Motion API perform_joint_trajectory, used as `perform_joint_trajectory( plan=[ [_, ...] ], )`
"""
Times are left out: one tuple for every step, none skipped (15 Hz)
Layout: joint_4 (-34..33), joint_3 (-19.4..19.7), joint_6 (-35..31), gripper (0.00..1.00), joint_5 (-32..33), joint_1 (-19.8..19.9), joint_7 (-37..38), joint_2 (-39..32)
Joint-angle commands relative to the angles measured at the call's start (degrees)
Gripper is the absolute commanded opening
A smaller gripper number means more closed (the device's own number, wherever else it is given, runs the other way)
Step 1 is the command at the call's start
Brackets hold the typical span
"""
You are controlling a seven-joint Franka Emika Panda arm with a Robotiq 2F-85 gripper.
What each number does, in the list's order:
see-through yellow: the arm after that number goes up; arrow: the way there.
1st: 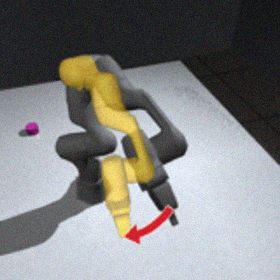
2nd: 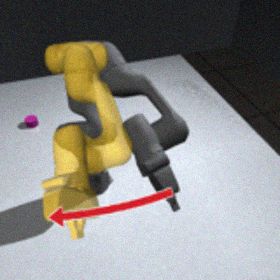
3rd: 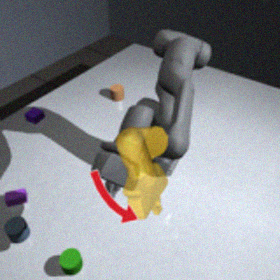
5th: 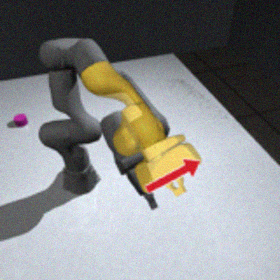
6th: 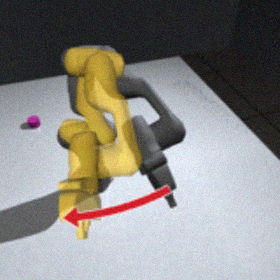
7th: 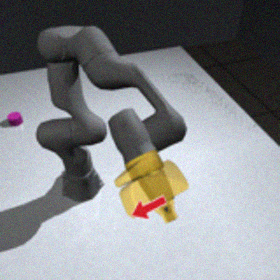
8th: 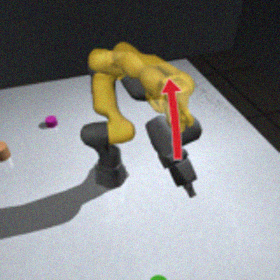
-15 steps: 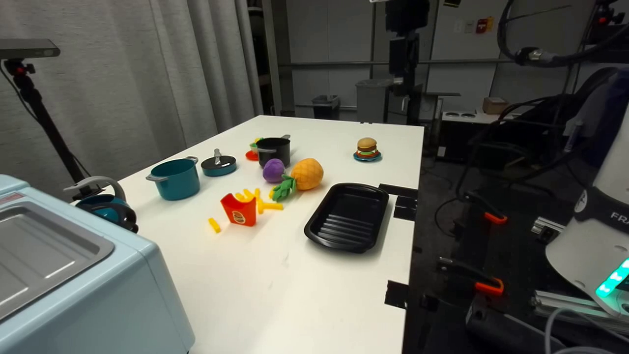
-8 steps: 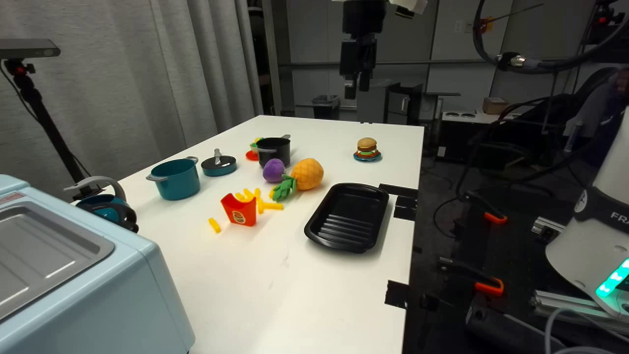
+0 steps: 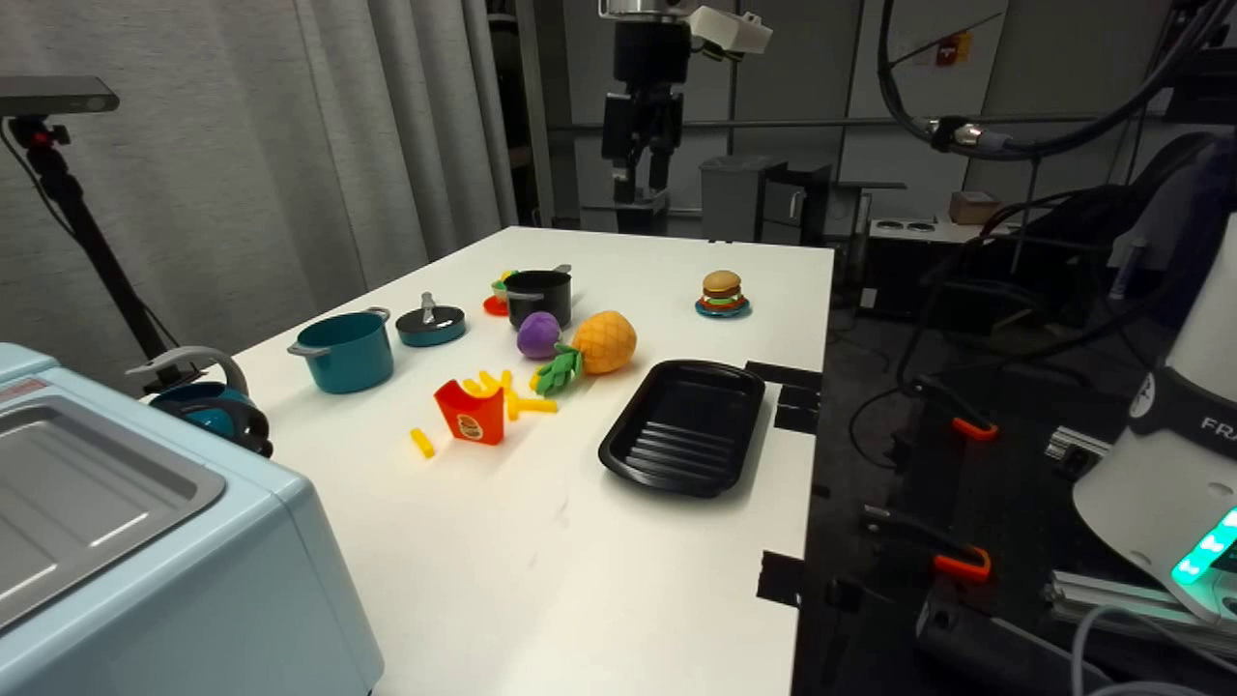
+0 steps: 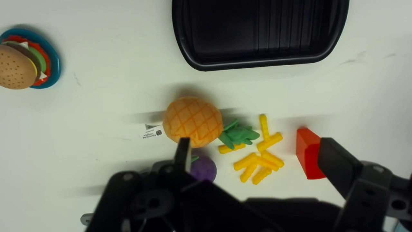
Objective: Put the furthest yellow object to the left in the red thing
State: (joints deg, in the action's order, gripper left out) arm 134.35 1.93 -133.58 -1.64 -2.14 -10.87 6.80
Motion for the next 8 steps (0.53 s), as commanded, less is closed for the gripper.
perform_joint_trajectory(
  plan=[
    [-0.25,-0.50,0.15,1.00,-0.06,0.49,-0.02,-0.19],
    [-0.33,-0.51,0.15,1.00,-0.06,0.50,-0.02,-0.22],
    [-0.39,-0.51,0.15,1.00,-0.06,0.50,-0.02,-0.22],
    [-0.43,-0.51,0.15,1.00,-0.06,0.50,-0.01,-0.22],
    [-0.45,-0.51,0.15,1.00,-0.06,0.50,-0.01,-0.22],
    [-0.46,-0.51,0.15,1.00,-0.06,0.50,-0.01,-0.22],
    [-1.13,-0.79,0.60,1.00,0.25,0.33,0.59,-1.04],
    [-1.67,-1.03,0.64,1.00,0.11,0.16,1.20,-1.77]
  ],
)
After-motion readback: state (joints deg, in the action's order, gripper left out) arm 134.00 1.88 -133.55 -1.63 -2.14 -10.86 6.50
